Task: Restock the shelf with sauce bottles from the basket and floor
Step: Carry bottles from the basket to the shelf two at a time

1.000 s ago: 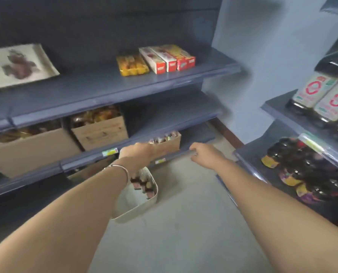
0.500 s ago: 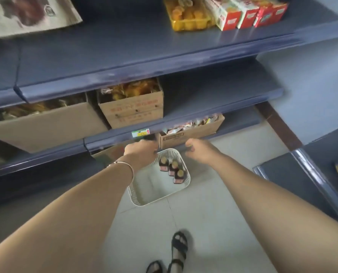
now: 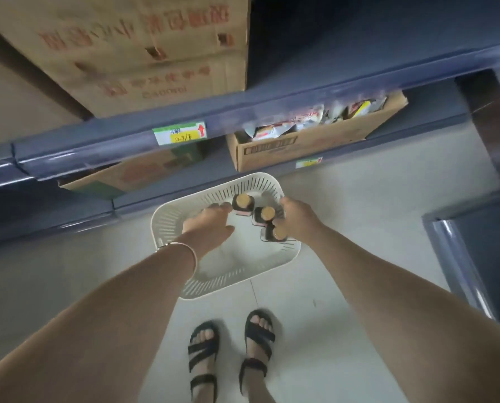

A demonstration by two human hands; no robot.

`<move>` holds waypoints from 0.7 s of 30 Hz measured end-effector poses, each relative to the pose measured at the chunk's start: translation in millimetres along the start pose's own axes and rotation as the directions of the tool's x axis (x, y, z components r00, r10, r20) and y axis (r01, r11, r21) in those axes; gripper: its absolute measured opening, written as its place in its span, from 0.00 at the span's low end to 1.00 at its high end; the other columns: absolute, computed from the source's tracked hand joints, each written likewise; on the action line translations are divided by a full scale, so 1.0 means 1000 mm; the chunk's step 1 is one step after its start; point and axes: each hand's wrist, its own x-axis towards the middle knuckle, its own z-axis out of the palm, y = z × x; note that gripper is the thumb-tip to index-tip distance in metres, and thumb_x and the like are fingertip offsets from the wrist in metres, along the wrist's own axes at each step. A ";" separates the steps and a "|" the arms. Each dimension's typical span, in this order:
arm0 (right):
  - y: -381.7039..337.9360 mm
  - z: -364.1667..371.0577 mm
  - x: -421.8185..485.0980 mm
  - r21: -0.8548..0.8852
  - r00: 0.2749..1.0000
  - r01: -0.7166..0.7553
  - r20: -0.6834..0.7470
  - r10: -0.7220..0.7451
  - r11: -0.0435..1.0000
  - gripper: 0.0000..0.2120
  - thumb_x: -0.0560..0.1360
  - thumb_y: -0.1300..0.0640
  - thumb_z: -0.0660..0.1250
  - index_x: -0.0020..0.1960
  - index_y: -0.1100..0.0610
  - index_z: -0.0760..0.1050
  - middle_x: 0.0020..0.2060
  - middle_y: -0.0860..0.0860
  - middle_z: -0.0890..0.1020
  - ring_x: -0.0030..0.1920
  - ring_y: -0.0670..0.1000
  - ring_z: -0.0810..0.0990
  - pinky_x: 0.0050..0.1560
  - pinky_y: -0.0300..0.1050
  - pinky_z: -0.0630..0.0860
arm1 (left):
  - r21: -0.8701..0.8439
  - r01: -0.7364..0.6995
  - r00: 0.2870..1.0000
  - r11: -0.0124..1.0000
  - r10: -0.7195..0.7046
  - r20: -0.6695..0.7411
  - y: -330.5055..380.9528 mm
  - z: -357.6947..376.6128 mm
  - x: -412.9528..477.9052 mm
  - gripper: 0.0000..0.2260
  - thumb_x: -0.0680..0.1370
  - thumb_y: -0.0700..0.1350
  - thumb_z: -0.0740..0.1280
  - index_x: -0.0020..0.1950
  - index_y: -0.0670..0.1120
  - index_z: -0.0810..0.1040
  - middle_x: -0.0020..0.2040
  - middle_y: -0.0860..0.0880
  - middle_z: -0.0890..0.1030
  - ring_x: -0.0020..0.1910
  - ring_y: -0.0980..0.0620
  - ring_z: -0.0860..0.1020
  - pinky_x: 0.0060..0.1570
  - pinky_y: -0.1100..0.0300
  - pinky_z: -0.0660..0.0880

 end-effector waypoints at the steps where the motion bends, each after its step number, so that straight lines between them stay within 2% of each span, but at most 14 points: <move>1: 0.003 0.011 0.017 0.007 1.000 -0.002 -0.014 0.002 1.000 0.22 0.75 0.56 0.65 0.67 0.60 0.68 0.59 0.60 0.78 0.60 0.60 0.76 0.56 0.47 0.73 | -0.021 0.009 1.000 1.000 -0.009 -0.006 -0.003 0.012 0.020 0.22 0.78 0.48 0.63 0.70 0.50 0.63 0.67 0.45 0.71 0.64 0.43 0.72 0.60 0.49 0.73; 4: 0.017 0.047 0.064 0.005 1.000 0.000 -0.015 0.000 1.000 0.26 0.73 0.58 0.67 0.69 0.59 0.65 0.56 0.60 0.79 0.58 0.60 0.77 0.51 0.46 0.73 | -0.088 0.018 0.999 0.996 -0.020 -0.028 -0.015 0.049 0.078 0.29 0.77 0.46 0.65 0.74 0.47 0.57 0.72 0.43 0.65 0.69 0.42 0.68 0.64 0.50 0.68; 7: 0.038 0.075 0.100 -0.013 1.000 0.001 0.027 -0.001 1.000 0.33 0.70 0.60 0.70 0.72 0.55 0.61 0.66 0.58 0.72 0.65 0.58 0.72 0.55 0.43 0.70 | -0.128 0.008 1.000 0.992 -0.011 -0.025 -0.027 0.081 0.127 0.36 0.75 0.44 0.68 0.77 0.49 0.49 0.76 0.45 0.57 0.71 0.41 0.65 0.67 0.49 0.66; 9: 0.049 0.084 0.115 -0.013 0.999 0.009 0.053 -0.008 1.000 0.33 0.70 0.60 0.71 0.72 0.54 0.63 0.70 0.56 0.68 0.70 0.56 0.68 0.60 0.42 0.68 | -0.215 -0.023 1.000 0.976 0.022 -0.009 -0.032 0.096 0.154 0.39 0.73 0.42 0.70 0.77 0.52 0.50 0.76 0.46 0.56 0.72 0.42 0.64 0.70 0.50 0.64; 12: 0.055 0.087 0.130 0.052 0.995 0.011 0.095 -0.016 0.999 0.31 0.70 0.60 0.73 0.70 0.52 0.67 0.68 0.54 0.71 0.69 0.54 0.67 0.61 0.39 0.66 | -0.378 -0.094 0.995 0.921 0.078 -0.057 -0.029 0.110 0.180 0.37 0.70 0.36 0.72 0.74 0.50 0.60 0.73 0.46 0.64 0.69 0.44 0.67 0.70 0.54 0.63; 15: 0.053 0.088 0.141 0.083 0.992 0.018 0.126 -0.029 0.996 0.29 0.68 0.59 0.75 0.67 0.49 0.70 0.63 0.52 0.76 0.66 0.54 0.71 0.62 0.41 0.67 | -0.457 -0.133 0.985 0.880 0.069 -0.155 -0.031 0.112 0.185 0.27 0.67 0.35 0.74 0.63 0.47 0.71 0.60 0.45 0.76 0.59 0.45 0.74 0.61 0.55 0.70; 18: 0.049 0.092 0.148 0.098 0.985 0.032 0.164 -0.048 0.995 0.29 0.67 0.59 0.76 0.65 0.50 0.71 0.57 0.50 0.78 0.59 0.52 0.75 0.60 0.43 0.70 | -0.396 -0.138 0.981 0.908 0.071 -0.180 -0.048 0.108 0.182 0.22 0.67 0.39 0.75 0.57 0.49 0.72 0.53 0.48 0.78 0.52 0.46 0.76 0.54 0.54 0.73; 21: 0.033 0.096 0.152 0.063 0.973 0.098 0.205 -0.109 0.993 0.27 0.66 0.59 0.76 0.64 0.52 0.72 0.51 0.48 0.77 0.54 0.50 0.74 0.56 0.41 0.69 | -0.342 -0.109 0.975 0.933 0.033 -0.221 -0.066 0.104 0.175 0.25 0.66 0.44 0.75 0.60 0.50 0.72 0.56 0.47 0.79 0.54 0.44 0.77 0.55 0.53 0.74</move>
